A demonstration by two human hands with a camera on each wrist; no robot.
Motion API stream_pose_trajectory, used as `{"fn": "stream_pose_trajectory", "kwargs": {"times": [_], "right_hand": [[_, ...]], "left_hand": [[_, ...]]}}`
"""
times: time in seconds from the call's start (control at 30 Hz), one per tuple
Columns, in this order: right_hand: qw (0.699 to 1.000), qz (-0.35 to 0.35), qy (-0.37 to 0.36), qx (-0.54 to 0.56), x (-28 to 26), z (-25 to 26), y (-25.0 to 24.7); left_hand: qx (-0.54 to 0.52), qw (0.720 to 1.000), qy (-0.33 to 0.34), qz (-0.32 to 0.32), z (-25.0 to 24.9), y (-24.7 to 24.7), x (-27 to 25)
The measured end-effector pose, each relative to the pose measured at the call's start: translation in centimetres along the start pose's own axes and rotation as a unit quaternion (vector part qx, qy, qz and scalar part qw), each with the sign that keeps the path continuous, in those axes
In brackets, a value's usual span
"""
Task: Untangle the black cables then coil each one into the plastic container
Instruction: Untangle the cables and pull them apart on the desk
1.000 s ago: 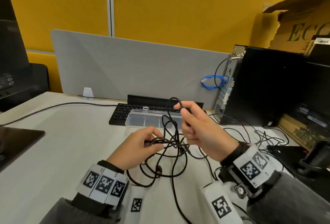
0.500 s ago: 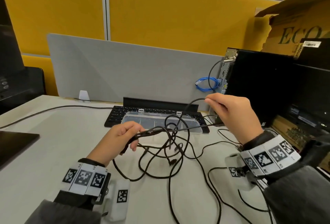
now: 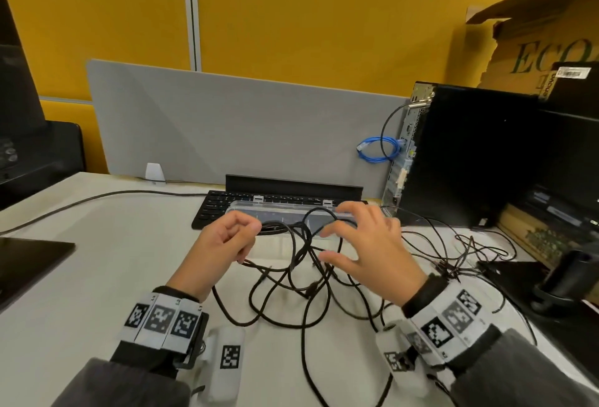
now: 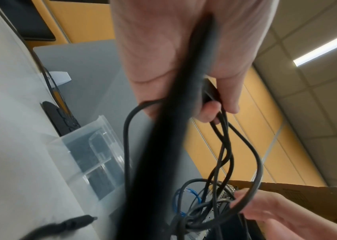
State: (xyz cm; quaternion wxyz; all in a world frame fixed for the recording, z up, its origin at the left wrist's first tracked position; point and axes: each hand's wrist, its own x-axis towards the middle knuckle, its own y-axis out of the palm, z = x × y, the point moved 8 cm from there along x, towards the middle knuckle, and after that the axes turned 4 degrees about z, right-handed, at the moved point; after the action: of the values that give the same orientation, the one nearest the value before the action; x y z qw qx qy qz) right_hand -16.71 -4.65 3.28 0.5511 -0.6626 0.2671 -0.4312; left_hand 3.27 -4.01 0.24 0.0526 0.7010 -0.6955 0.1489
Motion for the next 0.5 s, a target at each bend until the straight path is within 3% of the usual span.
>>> {"fn": "stream_pose_trajectory", "kwargs": {"times": [0.2, 0.37, 0.5], "right_hand": [[0.996, -0.073, 0.019, 0.05, 0.8, 1.3, 1.6], [0.997, -0.026, 0.071, 0.013, 1.6, 0.9, 2.6], [0.997, -0.062, 0.039, -0.001, 1.4, 1.5, 1.9]], "left_hand": [[-0.031, 0.998, -0.004, 0.048, 0.1, 1.7, -0.1], [-0.077, 0.992, -0.014, 0.098, -0.1, 3.0, -0.6], [-0.11, 0.989, -0.034, 0.091, -0.2, 2.7, -0.6]]}}
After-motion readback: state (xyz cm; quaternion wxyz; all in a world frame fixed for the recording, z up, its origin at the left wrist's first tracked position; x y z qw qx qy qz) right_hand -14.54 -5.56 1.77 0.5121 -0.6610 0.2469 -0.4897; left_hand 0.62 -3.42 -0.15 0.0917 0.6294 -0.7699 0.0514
